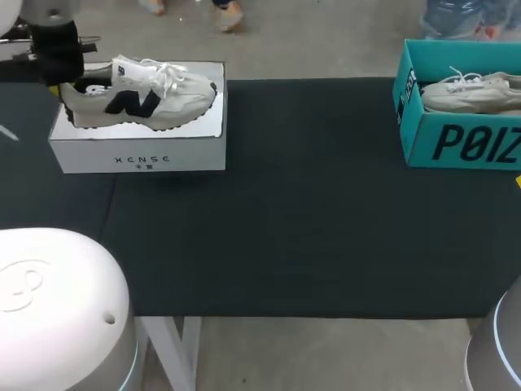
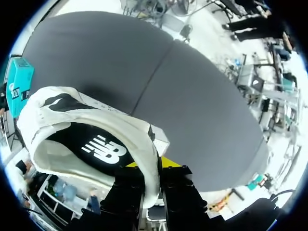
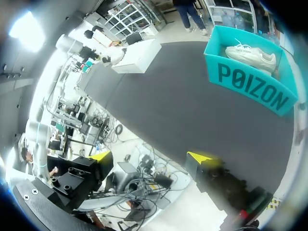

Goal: Take the shoe out of the shoebox, open the shoe tongue, remove and reinsert the insole, then place the shoe into the shoebox

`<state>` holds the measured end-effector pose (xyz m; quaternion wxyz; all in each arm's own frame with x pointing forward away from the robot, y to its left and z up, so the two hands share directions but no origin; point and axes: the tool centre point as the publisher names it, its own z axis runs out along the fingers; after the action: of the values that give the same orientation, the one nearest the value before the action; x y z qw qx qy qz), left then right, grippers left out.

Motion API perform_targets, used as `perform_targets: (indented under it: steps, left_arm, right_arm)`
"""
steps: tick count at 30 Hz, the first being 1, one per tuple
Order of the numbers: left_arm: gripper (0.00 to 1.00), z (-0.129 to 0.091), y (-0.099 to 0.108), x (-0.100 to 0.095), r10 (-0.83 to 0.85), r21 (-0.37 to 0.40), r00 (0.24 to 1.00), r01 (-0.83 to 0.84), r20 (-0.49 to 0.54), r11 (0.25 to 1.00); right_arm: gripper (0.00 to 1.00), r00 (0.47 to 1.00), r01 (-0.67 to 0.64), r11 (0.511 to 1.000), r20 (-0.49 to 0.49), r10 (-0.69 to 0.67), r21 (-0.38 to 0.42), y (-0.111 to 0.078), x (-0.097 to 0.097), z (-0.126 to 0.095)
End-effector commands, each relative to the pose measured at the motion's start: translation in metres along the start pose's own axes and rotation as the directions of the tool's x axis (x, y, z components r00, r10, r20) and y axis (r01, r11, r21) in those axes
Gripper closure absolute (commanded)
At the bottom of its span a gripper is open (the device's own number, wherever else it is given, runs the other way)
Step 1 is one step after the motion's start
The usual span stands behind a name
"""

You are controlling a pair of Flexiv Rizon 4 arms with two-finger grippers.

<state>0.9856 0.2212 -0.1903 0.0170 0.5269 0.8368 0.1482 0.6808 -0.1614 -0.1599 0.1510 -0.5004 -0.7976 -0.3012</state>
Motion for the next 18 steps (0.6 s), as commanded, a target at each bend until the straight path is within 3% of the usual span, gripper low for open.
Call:
perform_targets:
  steps: [1, 11, 18]
  left_arm:
    - [1.00, 0.012, 0.017, 0.002, 0.050, 0.002, 0.999, -0.050, 0.020, 0.999]
    - [1.00, 0.041, 0.045, -0.006, 0.109, -0.037, 0.994, -0.108, 0.023, 0.993]
    - [1.00, 0.067, 0.058, -0.013, 0.106, -0.024, 0.994, -0.106, -0.021, 0.994]
  right_arm:
    - [0.00, 1.000, -0.001, 1.000, 0.001, 0.001, 0.001, 0.000, 0.000, 0.000]
    - [0.00, 1.000, -0.001, 1.000, 0.001, 0.001, 0.001, 0.000, 0.000, 0.000]
    - [0.00, 1.000, -0.001, 1.000, 0.001, 0.001, 0.001, 0.000, 0.000, 0.000]
